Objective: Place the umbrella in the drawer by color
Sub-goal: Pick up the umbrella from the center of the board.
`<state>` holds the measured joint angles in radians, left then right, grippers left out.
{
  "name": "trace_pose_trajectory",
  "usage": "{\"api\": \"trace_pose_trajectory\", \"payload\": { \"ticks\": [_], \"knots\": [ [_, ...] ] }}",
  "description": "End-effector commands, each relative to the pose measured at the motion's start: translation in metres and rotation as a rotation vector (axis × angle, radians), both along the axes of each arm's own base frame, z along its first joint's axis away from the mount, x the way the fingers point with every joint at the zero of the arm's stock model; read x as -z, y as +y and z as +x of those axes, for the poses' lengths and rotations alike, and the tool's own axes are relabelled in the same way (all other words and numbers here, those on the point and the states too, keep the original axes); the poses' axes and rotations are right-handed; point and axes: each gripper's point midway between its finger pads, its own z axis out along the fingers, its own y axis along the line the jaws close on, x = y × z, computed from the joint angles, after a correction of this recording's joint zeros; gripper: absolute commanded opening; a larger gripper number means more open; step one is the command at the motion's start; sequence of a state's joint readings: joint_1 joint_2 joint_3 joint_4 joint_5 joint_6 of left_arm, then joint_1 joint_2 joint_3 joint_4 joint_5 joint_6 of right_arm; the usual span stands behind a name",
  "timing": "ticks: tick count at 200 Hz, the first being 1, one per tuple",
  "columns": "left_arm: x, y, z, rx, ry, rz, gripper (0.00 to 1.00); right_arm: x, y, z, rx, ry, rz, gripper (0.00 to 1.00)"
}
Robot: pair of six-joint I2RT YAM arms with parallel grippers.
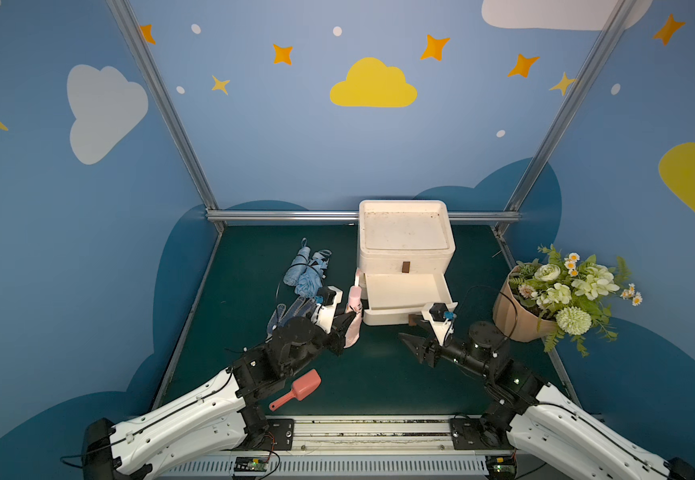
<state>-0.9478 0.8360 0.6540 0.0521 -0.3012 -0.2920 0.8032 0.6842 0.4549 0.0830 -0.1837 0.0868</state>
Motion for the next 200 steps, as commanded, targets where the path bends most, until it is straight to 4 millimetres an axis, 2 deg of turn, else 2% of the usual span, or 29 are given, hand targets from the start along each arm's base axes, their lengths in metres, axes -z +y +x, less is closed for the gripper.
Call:
{"api": "trace_pose_trajectory", "payload": {
  "ticks": [1, 34, 79, 92, 101, 109, 117, 132, 138, 158, 181, 192, 200],
  "knots": [
    [-0.079, -0.012, 0.011, -0.003, -0.172, -0.236, 0.03, -0.055, 0.023, 0.001, -0.061, -0.047, 0.177, 0.69],
    [-0.099, -0.041, 0.002, 0.143, -0.231, -0.298, 0.03, -0.063, 0.048, 0.006, -0.118, -0.042, 0.155, 0.70],
    [-0.110, -0.051, -0.024, 0.301, -0.302, -0.376, 0.03, -0.071, 0.056, 0.010, -0.143, -0.106, 0.143, 0.70],
    [-0.112, -0.052, -0.033, 0.345, -0.321, -0.390, 0.02, -0.073, 0.058, 0.008, -0.162, -0.118, 0.138, 0.67],
    [-0.114, -0.053, -0.039, 0.376, -0.332, -0.397, 0.03, -0.073, 0.058, 0.004, -0.182, -0.128, 0.137, 0.62],
    [-0.115, -0.054, -0.043, 0.401, -0.342, -0.399, 0.03, -0.075, 0.059, 0.001, -0.201, -0.138, 0.139, 0.53],
    [-0.115, -0.055, -0.046, 0.415, -0.347, -0.398, 0.03, -0.078, 0.058, -0.003, -0.214, -0.145, 0.145, 0.40],
    [-0.113, -0.056, -0.046, 0.414, -0.343, -0.392, 0.02, -0.085, 0.056, -0.007, -0.228, -0.162, 0.157, 0.08],
    [-0.112, -0.056, -0.044, 0.409, -0.341, -0.388, 0.03, -0.088, 0.055, -0.008, -0.230, -0.169, 0.163, 0.01],
    [-0.110, -0.057, -0.042, 0.401, -0.333, -0.383, 0.03, -0.091, 0.052, -0.010, -0.224, -0.181, 0.164, 0.00],
    [-0.104, -0.057, -0.037, 0.372, -0.311, -0.337, 0.05, -0.091, 0.040, 0.003, -0.120, -0.195, 0.122, 0.00],
    [-0.101, -0.053, -0.033, 0.338, -0.296, -0.313, 0.11, -0.090, 0.030, 0.011, -0.044, -0.213, 0.098, 0.00],
    [-0.100, -0.049, -0.030, 0.311, -0.289, -0.303, 0.25, -0.093, 0.022, 0.016, 0.003, -0.243, 0.080, 0.00]
  ]
}}
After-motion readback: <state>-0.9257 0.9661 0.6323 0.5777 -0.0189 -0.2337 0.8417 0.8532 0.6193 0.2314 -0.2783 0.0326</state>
